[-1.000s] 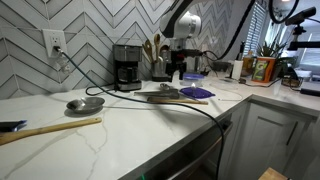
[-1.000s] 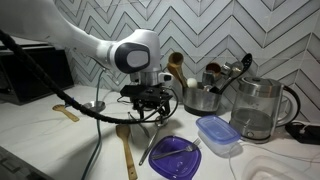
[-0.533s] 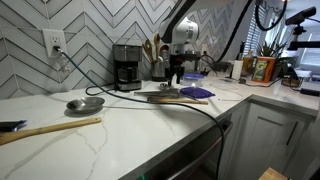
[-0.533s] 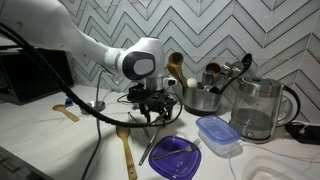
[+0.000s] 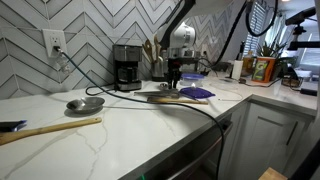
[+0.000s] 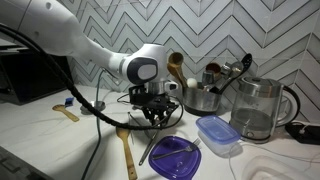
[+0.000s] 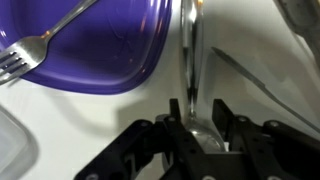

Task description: Put the silver serving spoon on the lunchbox with a light blue lid

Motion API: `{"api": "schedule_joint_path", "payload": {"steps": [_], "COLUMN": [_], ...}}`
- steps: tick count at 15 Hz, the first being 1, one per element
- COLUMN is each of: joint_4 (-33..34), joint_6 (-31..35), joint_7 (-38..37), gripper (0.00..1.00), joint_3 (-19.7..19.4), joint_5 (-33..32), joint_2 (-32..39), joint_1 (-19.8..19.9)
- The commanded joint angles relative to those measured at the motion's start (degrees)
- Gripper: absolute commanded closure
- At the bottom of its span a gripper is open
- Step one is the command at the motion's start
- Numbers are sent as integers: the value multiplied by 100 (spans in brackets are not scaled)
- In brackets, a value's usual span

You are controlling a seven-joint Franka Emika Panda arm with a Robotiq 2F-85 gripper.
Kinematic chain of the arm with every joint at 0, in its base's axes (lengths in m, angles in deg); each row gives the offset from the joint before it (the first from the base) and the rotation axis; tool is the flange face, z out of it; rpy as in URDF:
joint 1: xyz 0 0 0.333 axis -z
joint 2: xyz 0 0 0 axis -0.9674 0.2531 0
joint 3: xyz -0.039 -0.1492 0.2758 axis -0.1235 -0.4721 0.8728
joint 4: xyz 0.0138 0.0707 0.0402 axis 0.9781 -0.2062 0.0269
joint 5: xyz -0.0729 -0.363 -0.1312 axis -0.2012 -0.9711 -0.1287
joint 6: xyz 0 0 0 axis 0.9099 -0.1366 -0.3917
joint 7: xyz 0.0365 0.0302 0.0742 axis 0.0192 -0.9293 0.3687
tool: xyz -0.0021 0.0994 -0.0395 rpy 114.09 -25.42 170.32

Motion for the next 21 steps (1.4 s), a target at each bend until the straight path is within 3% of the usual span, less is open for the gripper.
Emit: {"api": "schedule_joint_path", "payload": {"steps": [1, 6, 12, 21], "joint_4": [172, 245, 320, 509], "joint_6": [-71, -185, -228, -397], "joint_7": [85, 53, 44, 187], "gripper": [59, 67, 100, 97], "joint_3": [101, 110, 116, 93], "joint_5": [57, 43, 43, 465], "joint_2": [193, 317, 382, -165], "joint_1": [122, 129, 152, 443]}}
